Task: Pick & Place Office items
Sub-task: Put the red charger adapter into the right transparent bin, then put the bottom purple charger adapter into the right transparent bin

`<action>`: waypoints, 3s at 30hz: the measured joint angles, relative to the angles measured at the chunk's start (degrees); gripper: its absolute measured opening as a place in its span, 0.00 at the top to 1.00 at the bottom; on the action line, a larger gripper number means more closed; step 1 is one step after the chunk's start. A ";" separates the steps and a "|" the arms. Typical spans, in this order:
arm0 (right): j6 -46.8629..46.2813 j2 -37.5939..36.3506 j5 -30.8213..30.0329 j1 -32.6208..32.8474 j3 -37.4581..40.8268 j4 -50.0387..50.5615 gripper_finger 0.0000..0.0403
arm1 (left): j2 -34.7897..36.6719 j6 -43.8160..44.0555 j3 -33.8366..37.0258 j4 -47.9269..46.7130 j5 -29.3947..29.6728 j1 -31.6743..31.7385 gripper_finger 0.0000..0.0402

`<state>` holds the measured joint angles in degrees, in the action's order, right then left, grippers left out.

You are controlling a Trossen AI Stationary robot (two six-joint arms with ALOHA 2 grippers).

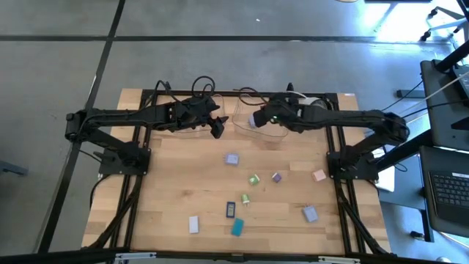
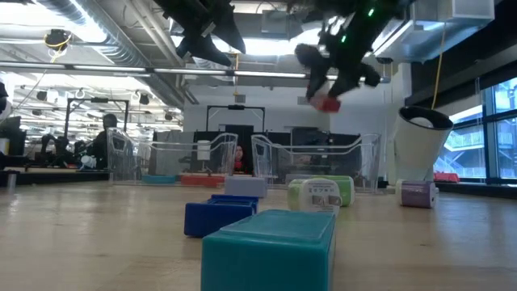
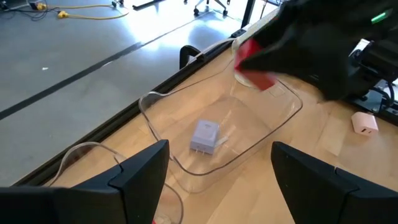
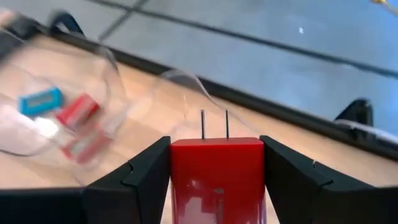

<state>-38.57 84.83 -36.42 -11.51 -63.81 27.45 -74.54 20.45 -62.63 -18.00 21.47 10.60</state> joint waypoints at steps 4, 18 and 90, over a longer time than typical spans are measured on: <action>0.00 5.52 5.66 -2.27 0.00 -0.91 0.45 | 0.00 0.00 0.00 -0.02 -0.02 0.01 0.31; 0.43 14.22 10.00 -5.18 0.00 0.29 0.45 | -0.02 0.01 0.00 -0.24 -1.62 0.01 0.31; -2.56 -7.48 29.80 2.45 -0.04 34.09 0.33 | -0.02 2.86 0.02 -4.06 -4.52 -0.01 0.31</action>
<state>-41.13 77.35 -6.62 -9.06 -63.86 61.54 -74.56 23.31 -62.61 -22.07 16.95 10.59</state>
